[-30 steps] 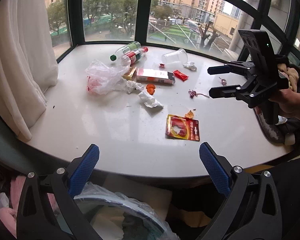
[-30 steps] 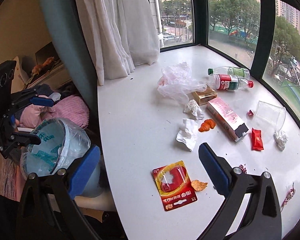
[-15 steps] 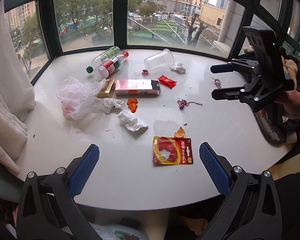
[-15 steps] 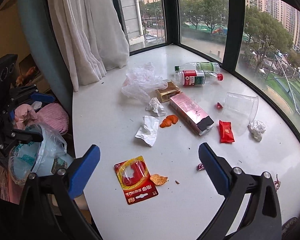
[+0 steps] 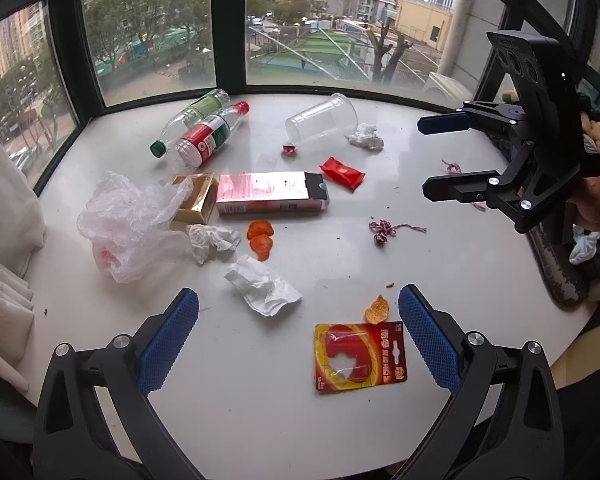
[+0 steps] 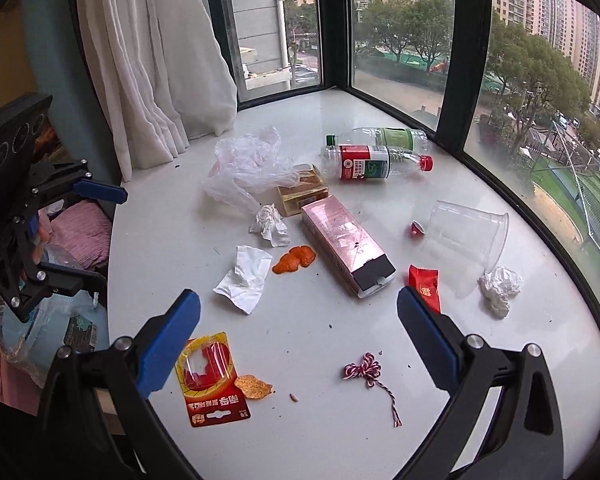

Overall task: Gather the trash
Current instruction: 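Move the left tool back to the sill toward the crumpled white tissue, then close the left tool on the crumpled tissue while the right tool grasps the pink box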

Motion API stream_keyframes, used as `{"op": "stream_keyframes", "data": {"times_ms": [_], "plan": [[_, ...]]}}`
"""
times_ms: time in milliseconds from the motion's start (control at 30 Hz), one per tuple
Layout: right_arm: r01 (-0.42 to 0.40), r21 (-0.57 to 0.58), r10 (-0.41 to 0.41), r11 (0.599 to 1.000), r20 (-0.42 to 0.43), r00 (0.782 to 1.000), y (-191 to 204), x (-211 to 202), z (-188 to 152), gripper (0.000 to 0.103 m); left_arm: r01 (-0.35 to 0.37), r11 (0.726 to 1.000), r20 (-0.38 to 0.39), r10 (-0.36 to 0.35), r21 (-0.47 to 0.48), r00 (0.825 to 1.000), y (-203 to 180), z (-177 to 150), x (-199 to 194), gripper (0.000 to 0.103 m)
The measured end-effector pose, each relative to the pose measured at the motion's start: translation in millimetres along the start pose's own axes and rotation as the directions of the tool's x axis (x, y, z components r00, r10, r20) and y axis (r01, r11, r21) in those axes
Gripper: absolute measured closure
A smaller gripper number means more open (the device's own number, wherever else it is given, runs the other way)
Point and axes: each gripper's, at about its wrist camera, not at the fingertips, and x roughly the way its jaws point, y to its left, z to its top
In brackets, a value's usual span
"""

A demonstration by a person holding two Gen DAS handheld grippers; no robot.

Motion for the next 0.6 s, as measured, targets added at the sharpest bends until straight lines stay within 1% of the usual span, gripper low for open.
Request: {"op": "stream_keyframes", "data": {"times_ms": [133,300,500,533,600], "plan": [[-0.015,-0.018,0.015,1.0,-0.021,1.0,-15,22,7,0.007,-0.004,1.0,-0.017,0.004,-0.003,1.0,7,8,25,0.006],[-0.033,-0.041,0.031,0.999,-0.052,0.998,-29,52,13,0.007,0.008,1.0,-0.039,-0.008,-0.015,0.999,20,16,55,0.006],[-0.053,-0.051,0.048,0.997,-0.085,0.995,-43,90,19,0.007,0.018,1.0,-0.073,-0.019,-0.015,0.997,32,14,91,0.006],[-0.056,-0.051,0.051,0.997,-0.091,0.995,-46,96,19,0.007,0.018,1.0,-0.079,-0.019,-0.015,0.997,34,12,96,0.007],[-0.063,-0.051,0.057,0.997,-0.106,0.993,-52,110,20,0.007,0.025,0.999,-0.095,-0.028,-0.025,0.995,39,10,108,0.015]]}}
